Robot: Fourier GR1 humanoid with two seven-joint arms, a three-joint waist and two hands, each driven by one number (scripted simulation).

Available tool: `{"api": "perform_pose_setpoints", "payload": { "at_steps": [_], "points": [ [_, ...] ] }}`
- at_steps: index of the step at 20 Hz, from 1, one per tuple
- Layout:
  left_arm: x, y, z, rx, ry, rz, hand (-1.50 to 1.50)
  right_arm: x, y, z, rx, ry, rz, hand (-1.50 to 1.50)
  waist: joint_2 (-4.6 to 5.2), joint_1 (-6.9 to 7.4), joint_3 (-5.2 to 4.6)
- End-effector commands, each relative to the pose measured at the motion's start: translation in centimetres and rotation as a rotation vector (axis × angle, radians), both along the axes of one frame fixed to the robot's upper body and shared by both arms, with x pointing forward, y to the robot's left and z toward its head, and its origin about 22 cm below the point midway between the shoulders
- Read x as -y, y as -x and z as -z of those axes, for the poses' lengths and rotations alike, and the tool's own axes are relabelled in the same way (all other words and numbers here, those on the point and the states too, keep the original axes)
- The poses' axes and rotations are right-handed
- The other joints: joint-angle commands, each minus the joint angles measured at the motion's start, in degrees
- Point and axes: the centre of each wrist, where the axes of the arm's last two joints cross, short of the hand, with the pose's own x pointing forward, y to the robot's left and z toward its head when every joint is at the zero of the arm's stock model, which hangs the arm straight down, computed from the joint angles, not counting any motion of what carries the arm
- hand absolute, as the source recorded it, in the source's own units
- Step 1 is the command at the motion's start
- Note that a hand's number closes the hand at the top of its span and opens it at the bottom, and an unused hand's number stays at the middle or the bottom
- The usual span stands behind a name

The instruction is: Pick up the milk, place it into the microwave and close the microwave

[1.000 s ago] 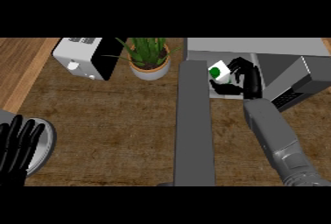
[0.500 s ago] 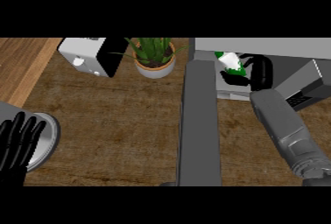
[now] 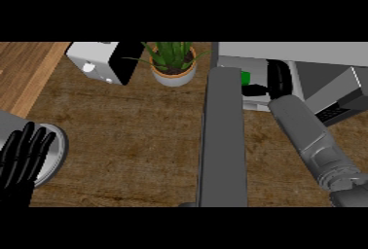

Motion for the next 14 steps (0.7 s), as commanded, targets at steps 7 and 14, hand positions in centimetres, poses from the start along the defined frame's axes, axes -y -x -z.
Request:
{"api": "perform_pose_setpoints", "payload": {
  "at_steps": [7, 14],
  "points": [
    [1.0, -0.3, 1.1, -0.011, -0.034, -0.011, -1.5, -1.2, -0.2, -0.2, 0.029, -0.049, 0.037, -1.5, -0.21, -0.91, -0.01],
    [0.4, 0.8, -0.1, -0.006, -0.044, 0.016, -1.5, 2.1, -0.5, -1.5, 0.092, -0.07, 0.093, -1.5, -0.44, -1.16, 0.01]
  ]
}}
